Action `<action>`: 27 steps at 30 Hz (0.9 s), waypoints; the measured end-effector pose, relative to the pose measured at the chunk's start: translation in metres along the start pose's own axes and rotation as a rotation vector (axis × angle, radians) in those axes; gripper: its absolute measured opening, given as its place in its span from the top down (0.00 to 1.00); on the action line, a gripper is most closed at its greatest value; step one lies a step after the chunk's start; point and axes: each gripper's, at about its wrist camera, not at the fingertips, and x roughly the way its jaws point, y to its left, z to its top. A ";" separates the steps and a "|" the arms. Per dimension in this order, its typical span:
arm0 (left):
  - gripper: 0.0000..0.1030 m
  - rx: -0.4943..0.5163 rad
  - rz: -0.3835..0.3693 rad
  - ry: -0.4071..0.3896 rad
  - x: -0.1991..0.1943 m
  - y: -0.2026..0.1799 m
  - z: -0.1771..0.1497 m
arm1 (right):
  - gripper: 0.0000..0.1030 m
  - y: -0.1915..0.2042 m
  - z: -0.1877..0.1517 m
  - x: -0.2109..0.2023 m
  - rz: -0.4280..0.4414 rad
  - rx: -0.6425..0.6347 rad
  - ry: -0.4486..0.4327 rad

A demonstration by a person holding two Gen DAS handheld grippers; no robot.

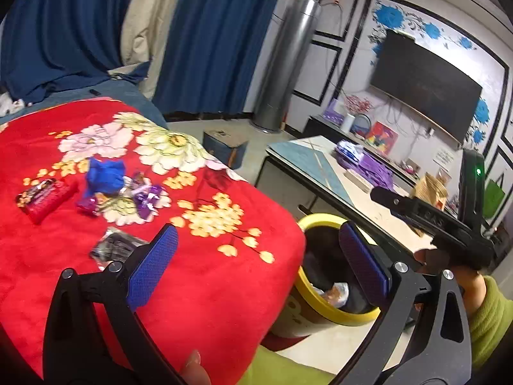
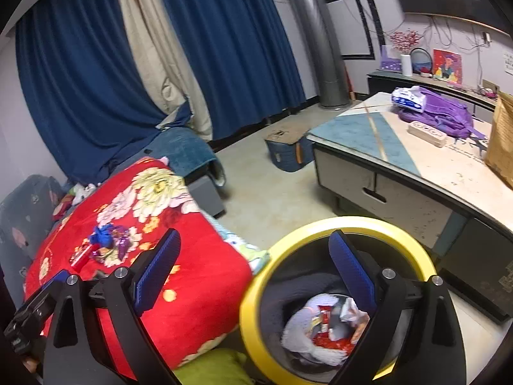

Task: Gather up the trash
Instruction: 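Move both tools back over the wrappers on the bedspread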

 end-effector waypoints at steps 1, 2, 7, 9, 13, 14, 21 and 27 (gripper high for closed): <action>0.10 -0.003 0.009 -0.006 -0.002 0.003 0.001 | 0.12 0.004 0.000 0.001 0.011 -0.004 0.003; 0.11 -0.009 0.023 -0.014 -0.004 0.007 0.002 | 0.12 0.008 0.000 0.001 0.018 -0.009 0.003; 0.11 -0.041 0.071 -0.055 -0.016 0.024 0.010 | 0.12 0.032 0.003 0.003 0.060 -0.044 0.007; 0.11 -0.043 0.093 -0.074 -0.022 0.032 0.012 | 0.12 0.043 0.005 0.005 0.080 -0.054 0.006; 0.11 -0.085 0.118 -0.092 -0.032 0.050 0.017 | 0.11 0.070 0.010 0.008 0.118 -0.090 0.001; 0.11 -0.101 0.121 -0.097 -0.035 0.055 0.018 | 0.11 0.077 0.010 0.009 0.130 -0.098 0.002; 0.11 -0.175 0.182 -0.153 -0.057 0.093 0.023 | 0.12 0.121 0.007 0.019 0.197 -0.162 0.033; 0.11 -0.260 0.251 -0.190 -0.075 0.134 0.024 | 0.12 0.160 0.002 0.031 0.241 -0.223 0.058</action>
